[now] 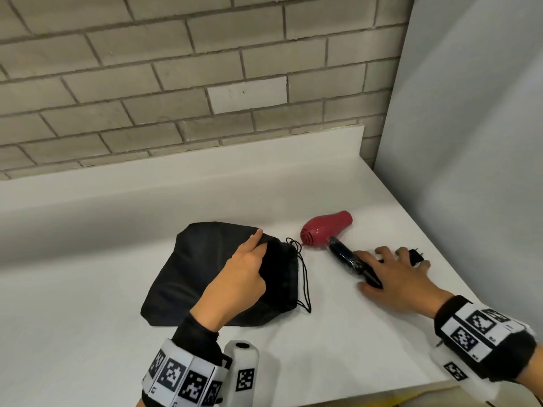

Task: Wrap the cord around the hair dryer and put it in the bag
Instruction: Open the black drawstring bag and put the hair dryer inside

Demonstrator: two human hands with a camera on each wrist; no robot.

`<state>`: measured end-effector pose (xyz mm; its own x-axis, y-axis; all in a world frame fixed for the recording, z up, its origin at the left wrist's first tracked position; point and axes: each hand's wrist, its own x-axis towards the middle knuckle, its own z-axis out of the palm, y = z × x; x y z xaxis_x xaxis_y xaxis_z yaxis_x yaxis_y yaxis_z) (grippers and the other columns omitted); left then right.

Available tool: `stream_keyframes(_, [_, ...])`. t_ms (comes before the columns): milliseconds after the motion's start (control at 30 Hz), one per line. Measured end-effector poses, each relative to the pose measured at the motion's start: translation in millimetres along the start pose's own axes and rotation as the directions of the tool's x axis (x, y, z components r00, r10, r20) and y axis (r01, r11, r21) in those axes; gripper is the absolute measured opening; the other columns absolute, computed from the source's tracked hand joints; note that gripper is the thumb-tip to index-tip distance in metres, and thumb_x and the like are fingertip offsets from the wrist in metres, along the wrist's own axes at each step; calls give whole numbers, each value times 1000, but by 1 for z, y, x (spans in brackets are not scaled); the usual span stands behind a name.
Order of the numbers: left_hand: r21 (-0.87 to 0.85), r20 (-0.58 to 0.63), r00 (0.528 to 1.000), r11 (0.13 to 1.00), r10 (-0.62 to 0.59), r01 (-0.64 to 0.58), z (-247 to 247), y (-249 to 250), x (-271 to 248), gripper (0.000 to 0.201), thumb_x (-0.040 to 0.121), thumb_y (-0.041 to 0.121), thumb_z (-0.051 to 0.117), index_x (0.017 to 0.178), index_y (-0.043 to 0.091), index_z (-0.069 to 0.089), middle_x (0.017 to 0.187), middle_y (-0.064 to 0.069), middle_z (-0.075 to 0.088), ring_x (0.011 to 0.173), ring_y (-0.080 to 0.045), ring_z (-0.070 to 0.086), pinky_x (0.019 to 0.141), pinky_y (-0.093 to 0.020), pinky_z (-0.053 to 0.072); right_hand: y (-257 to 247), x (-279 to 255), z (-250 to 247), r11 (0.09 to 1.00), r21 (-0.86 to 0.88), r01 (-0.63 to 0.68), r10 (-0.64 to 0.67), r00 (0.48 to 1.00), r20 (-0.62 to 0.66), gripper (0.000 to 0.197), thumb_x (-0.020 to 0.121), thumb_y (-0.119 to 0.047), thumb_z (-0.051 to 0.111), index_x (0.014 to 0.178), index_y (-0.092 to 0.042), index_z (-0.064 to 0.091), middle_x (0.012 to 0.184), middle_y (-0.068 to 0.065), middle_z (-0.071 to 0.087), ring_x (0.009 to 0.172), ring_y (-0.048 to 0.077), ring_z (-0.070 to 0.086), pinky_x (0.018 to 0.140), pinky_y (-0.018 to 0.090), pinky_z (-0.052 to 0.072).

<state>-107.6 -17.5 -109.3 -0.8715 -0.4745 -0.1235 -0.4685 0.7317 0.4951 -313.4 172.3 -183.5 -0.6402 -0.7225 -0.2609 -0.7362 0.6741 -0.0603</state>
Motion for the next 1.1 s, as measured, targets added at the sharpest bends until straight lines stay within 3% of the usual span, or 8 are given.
stream_keyframes(133, [-3, 6, 1000, 1000, -7, 7, 1, 0, 3, 66, 82, -11, 34, 144, 11, 29, 159, 0, 8, 145, -21, 10, 114, -39, 22, -10, 7, 7, 999, 29, -14, 18, 991, -131, 79, 70, -87, 20, 132, -39, 28, 132, -5, 42, 119, 26, 37, 93, 54, 34])
stream_keyframes(233, [-5, 12, 1000, 1000, -17, 17, 2, -1, 4, 66, 82, -10, 34, 144, 12, 29, 159, 0, 8, 145, -22, 11, 114, -41, 22, -9, 13, 8, 1000, -5, 4, -5, 982, -186, 59, 80, -78, 17, 118, -36, 36, 120, -3, 44, 111, 25, 37, 85, 50, 38])
stream_keyframes(367, [-10, 18, 999, 999, -31, 31, 1, 0, 6, 66, 83, -10, 34, 145, 12, 27, 159, 0, 8, 144, -23, 12, 114, -40, 22, -1, 20, 7, 998, -24, 49, -53, 983, -175, 46, 88, -67, 25, 115, -31, 38, 113, -3, 45, 107, 24, 40, 81, 47, 41])
stream_keyframes(533, [-11, -10, 1000, 1000, -2, 2, -3, 0, 8, 66, 83, -12, 35, 144, 11, 30, 159, 0, 11, 144, -21, 12, 115, -34, 20, 12, 22, 3, 982, 80, 171, -150, 965, -216, 33, 91, -58, 32, 99, -28, 42, 95, -9, 48, 91, 18, 42, 77, 35, 38])
stream_keyframes(667, [-4, -19, 1000, 1000, 14, -14, -6, -2, 9, 68, 80, -14, 36, 143, 11, 33, 158, 1, 14, 143, -21, 18, 111, -36, 29, 28, 14, -17, 930, 214, 300, -244, 937, -251, 34, 88, -59, 34, 88, -26, 44, 81, -14, 47, 82, 12, 45, 69, 26, 37])
stream_keyframes(833, [15, 47, 995, 996, 86, -87, -14, -9, 13, 81, 73, -16, 40, 147, 11, 22, 159, 4, 3, 144, -18, 15, 108, -30, 33, 20, -16, -57, 764, 265, 589, -553, 808, -202, 35, 86, -61, 37, 92, -28, 47, 88, -13, 47, 85, -2, 46, 73, 10, 36])
stream_keyframes(1000, [29, 176, 973, 987, 150, -157, -24, -21, 6, 102, 68, -22, 39, 147, 23, -7, 154, 13, -22, 142, -7, -11, 98, 2, 10, -20, -30, -50, 626, 50, 778, -779, 627, -16, 38, 90, -60, 34, 98, -24, 45, 94, -11, 46, 90, 5, 37, 80, 20, 32])
stream_keyframes(1100, [38, 267, 956, 990, 117, -132, -29, -17, -5, 103, 69, -21, 35, 146, 26, -13, 148, 19, -30, 139, -4, -18, 100, -2, 14, -33, -23, -45, 600, -79, 796, -797, 603, 36, 38, 91, -57, 32, 95, -22, 42, 94, -10, 44, 87, 8, 33, 77, 21, 26])
